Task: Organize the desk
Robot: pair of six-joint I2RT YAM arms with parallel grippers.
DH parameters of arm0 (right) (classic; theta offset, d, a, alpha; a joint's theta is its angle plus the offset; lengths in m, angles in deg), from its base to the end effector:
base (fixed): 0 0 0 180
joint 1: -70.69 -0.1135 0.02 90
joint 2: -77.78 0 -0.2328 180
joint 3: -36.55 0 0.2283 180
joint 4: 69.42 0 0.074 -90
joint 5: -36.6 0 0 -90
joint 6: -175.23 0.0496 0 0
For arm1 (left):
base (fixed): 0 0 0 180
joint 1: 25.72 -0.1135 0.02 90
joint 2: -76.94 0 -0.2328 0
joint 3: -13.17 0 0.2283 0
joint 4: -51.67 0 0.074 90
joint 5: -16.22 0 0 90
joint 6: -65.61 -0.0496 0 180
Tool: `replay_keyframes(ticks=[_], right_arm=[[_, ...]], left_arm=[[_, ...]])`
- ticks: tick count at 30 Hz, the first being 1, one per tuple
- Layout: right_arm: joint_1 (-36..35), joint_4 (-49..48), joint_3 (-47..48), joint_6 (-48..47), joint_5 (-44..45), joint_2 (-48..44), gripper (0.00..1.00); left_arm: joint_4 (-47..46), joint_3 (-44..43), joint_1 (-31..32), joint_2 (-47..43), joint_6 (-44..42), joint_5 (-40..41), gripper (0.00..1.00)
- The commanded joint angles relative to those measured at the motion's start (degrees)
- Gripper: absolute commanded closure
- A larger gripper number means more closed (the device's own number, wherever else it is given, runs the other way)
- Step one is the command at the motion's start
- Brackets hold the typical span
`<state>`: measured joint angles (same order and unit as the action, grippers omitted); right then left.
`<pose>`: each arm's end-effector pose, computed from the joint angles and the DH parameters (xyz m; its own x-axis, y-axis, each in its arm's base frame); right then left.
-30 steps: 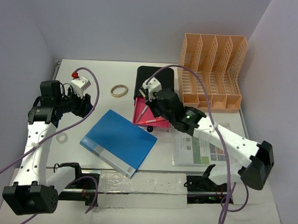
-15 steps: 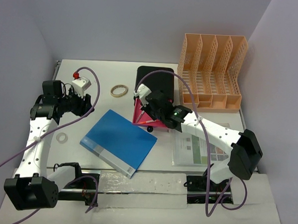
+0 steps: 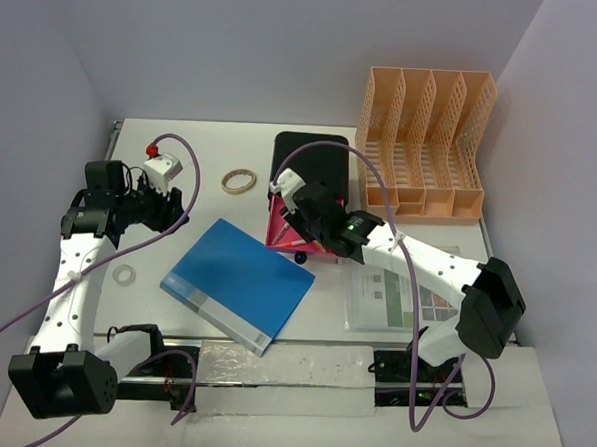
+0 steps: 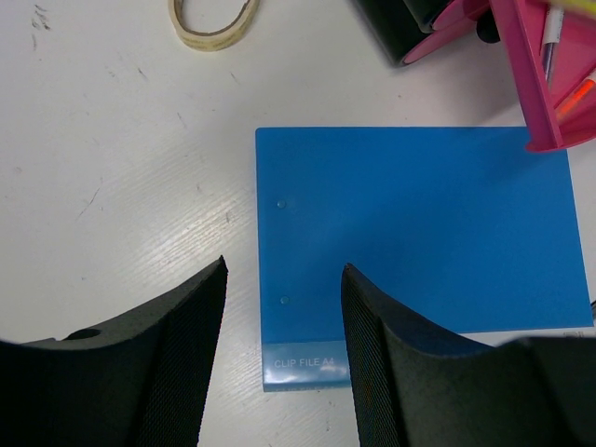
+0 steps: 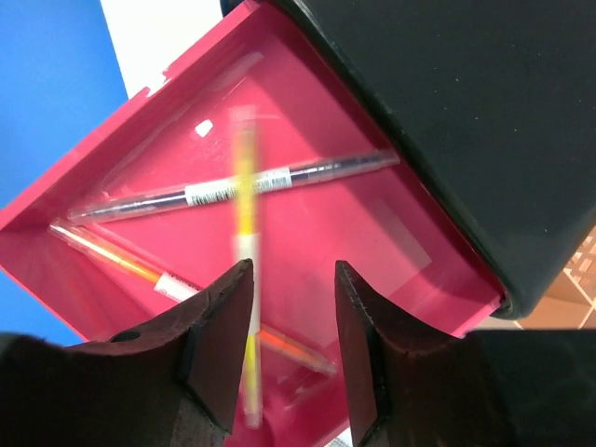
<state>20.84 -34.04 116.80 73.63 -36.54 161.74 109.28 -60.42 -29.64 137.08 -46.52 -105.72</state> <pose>0.2158 0.2335 0.2536 -0.2804 -0.6308 -0.7235 -0.6561 0.6761 -0.3352 0.2107 -0.0119 0.2876 -0.5231 0.2846 -0.8034 0.5588 0.8262 -0.0712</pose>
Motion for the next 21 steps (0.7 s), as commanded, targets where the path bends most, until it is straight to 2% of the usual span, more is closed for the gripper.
replay_keyframes(ticks=[1, 5, 9, 11, 12, 17, 21], right_arm=[[0.19, 1.88, 4.13, 2.16, 0.71, -0.85, 0.52], [0.19, 3.23, 5.69, 7.45, 2.17, -4.24, 0.53], [-0.32, 3.72, 5.39, 22.98, 5.49, -9.66, 0.54], [-2.35, 5.59, 4.04, 33.4, 11.04, -13.29, 0.55], [-2.72, 5.85, 3.75, 34.11, 11.58, -14.11, 0.55], [-13.57, 14.89, 3.5, 51.86, 25.21, -15.8, 0.55], [-18.31, 17.96, 1.24, 62.32, 29.15, -15.18, 0.55]], left_arm=[[-1.51, -0.53, -0.47, -0.37, -0.9, -2.06, 0.41], [-1.24, -0.72, -0.55, -0.63, -0.91, -1.99, 0.41], [-1.24, -0.89, -0.52, -0.9, -0.67, -2.12, 0.41], [-1.32, -1.07, -0.47, -0.9, -0.53, -2.25, 0.41], [-1.32, -1.1, -0.47, -0.89, -0.45, -2.35, 0.41], [-0.58, -1.94, -0.47, -0.77, -0.28, -2.95, 0.41], [-0.13, -2.12, -0.47, -1.22, -0.28, -3.56, 0.41]])
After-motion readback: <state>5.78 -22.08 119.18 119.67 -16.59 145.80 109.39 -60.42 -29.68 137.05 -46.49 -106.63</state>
